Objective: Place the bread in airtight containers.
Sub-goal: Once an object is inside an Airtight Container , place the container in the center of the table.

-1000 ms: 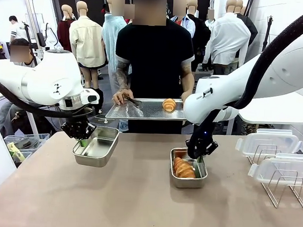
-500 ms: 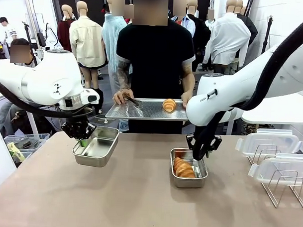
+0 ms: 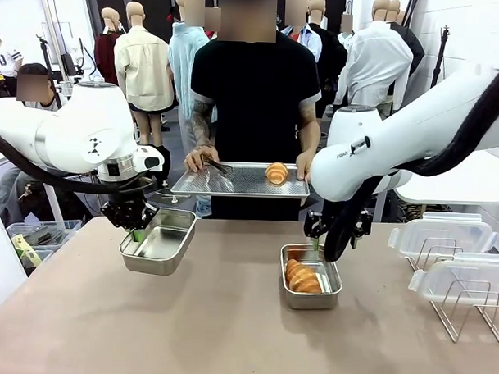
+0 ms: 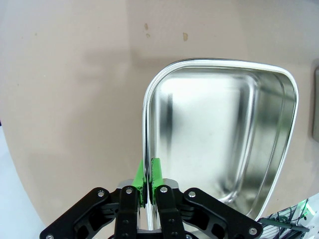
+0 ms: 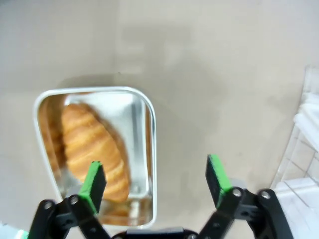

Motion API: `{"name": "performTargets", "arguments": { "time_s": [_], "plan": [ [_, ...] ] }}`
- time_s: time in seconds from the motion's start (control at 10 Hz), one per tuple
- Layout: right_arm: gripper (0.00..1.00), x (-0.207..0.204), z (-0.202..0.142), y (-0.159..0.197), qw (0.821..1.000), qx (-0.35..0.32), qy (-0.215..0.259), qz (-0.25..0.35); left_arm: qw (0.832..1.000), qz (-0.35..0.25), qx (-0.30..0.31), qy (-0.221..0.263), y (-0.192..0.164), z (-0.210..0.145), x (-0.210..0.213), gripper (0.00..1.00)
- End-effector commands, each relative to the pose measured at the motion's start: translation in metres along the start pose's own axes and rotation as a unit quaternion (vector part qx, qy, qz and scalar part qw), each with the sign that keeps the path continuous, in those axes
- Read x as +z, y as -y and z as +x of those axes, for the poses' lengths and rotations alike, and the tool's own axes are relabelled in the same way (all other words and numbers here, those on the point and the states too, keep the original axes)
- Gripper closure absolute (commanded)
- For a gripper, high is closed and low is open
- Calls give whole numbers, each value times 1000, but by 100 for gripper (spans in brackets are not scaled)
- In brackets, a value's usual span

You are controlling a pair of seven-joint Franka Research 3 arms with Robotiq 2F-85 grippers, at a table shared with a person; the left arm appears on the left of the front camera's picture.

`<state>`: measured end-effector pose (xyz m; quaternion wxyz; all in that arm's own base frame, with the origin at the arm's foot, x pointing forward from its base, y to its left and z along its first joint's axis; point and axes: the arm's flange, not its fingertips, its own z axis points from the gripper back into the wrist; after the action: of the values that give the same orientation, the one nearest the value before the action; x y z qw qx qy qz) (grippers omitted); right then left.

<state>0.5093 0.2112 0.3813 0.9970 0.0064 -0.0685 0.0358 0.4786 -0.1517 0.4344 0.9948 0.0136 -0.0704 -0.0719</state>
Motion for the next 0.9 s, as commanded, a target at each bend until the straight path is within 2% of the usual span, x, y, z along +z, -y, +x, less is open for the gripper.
{"name": "performTargets", "arguments": {
  "time_s": [0.0, 0.1, 0.3, 0.4, 0.5, 0.6, 0.7, 0.8],
  "plan": [
    [0, 32, -29, 10, 1000, 5, 28, -8, 1000, 6, -4, 2, -1, 0, 4, 100],
    [0, 57, -39, 18, 999, 4, 49, -9, 1000, 6, -4, 2, -1, 0, 4, 100],
    [0, 100, -58, 40, 998, 55, 39, 13, 1000, 6, -4, 2, -1, 0, 4, 100],
    [0, 121, -65, 57, 998, 50, 32, 14, 1000, 6, -4, 2, -1, 0, 4, 100],
    [0, 139, -77, 74, 999, 19, 42, 12, 1000, 6, -4, 2, -1, 0, 4, 100],
    [0, 153, -87, 91, 998, 1, 38, -51, 1000, 6, -4, 2, -1, 0, 4, 100],
    [0, 170, -93, 121, 997, 27, 18, -63, 1000, 6, -4, 2, -1, 0, 4, 100],
    [0, 179, -99, 145, 998, 48, 17, -38, 1000, 6, -4, 2, -1, 0, 4, 100]
  ]
}}
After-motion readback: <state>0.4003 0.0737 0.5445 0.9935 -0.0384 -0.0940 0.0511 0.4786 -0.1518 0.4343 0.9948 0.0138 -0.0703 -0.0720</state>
